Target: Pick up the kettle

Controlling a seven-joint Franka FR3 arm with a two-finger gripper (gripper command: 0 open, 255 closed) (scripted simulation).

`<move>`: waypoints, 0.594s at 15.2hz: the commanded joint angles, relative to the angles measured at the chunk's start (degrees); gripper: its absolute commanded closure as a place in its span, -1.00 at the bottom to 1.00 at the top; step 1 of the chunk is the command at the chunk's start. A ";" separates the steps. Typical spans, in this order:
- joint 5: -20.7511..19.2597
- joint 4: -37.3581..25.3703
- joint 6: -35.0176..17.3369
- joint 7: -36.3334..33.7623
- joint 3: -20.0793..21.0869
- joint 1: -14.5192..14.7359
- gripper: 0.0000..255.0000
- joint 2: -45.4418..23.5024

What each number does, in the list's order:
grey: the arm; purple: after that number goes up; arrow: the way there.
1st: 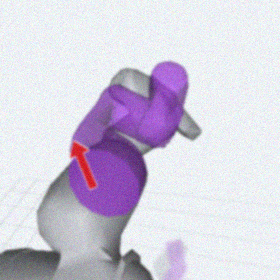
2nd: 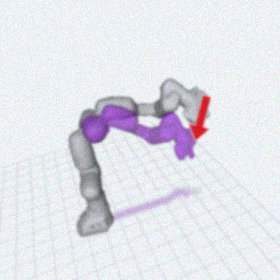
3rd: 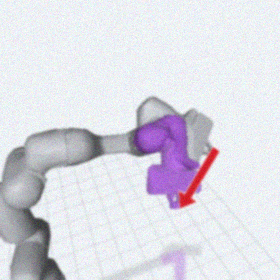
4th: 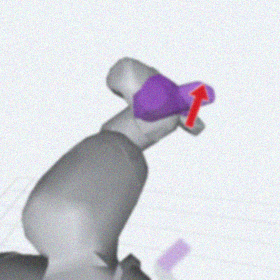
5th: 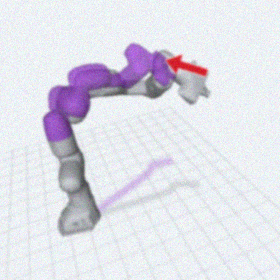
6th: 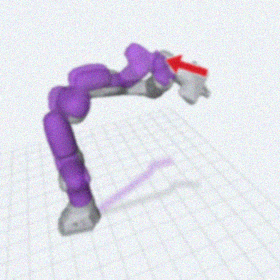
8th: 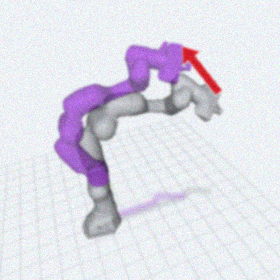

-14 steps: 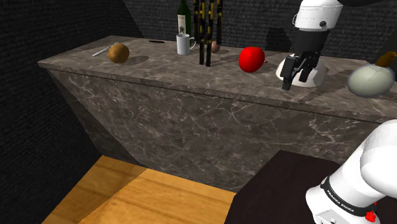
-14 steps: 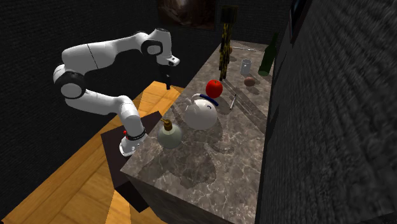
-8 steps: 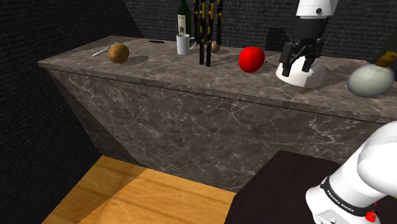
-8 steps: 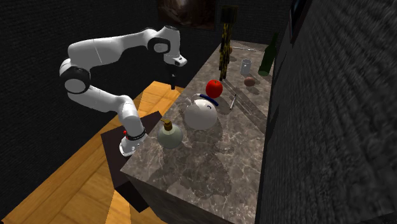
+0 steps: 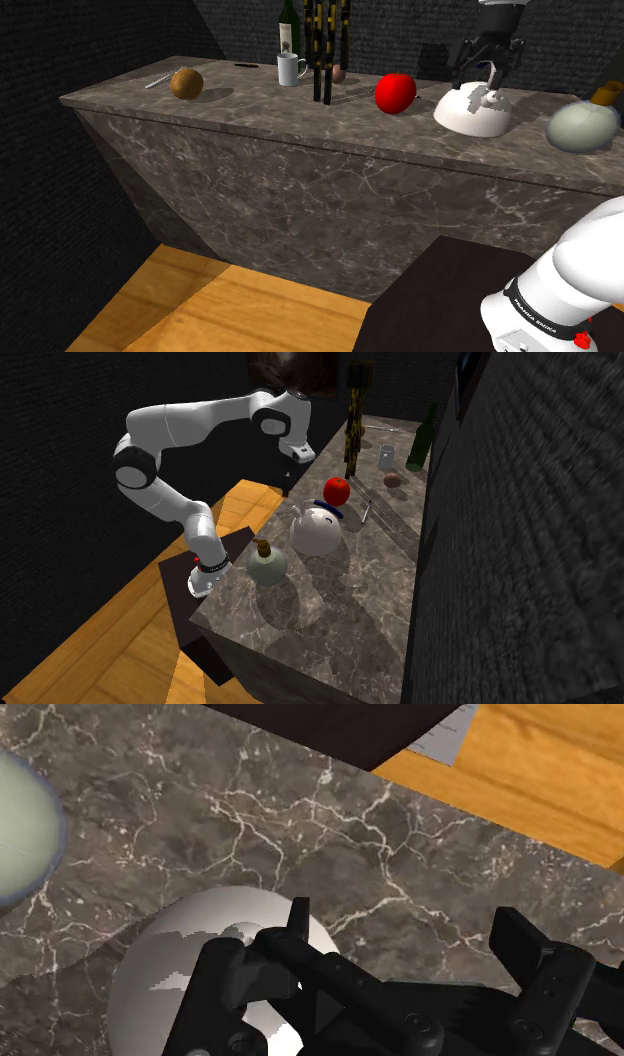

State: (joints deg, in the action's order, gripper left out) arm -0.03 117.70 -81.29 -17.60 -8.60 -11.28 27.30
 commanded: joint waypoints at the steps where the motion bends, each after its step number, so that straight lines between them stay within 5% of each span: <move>1: 0.16 -4.29 1.56 -1.62 -1.88 -1.69 -1.00 -3.29; 9: 1.32 -14.90 5.83 -6.61 -8.16 -7.00 -1.00 -11.53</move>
State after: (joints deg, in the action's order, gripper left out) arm 1.29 102.73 -75.29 -23.95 -16.34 -17.89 16.01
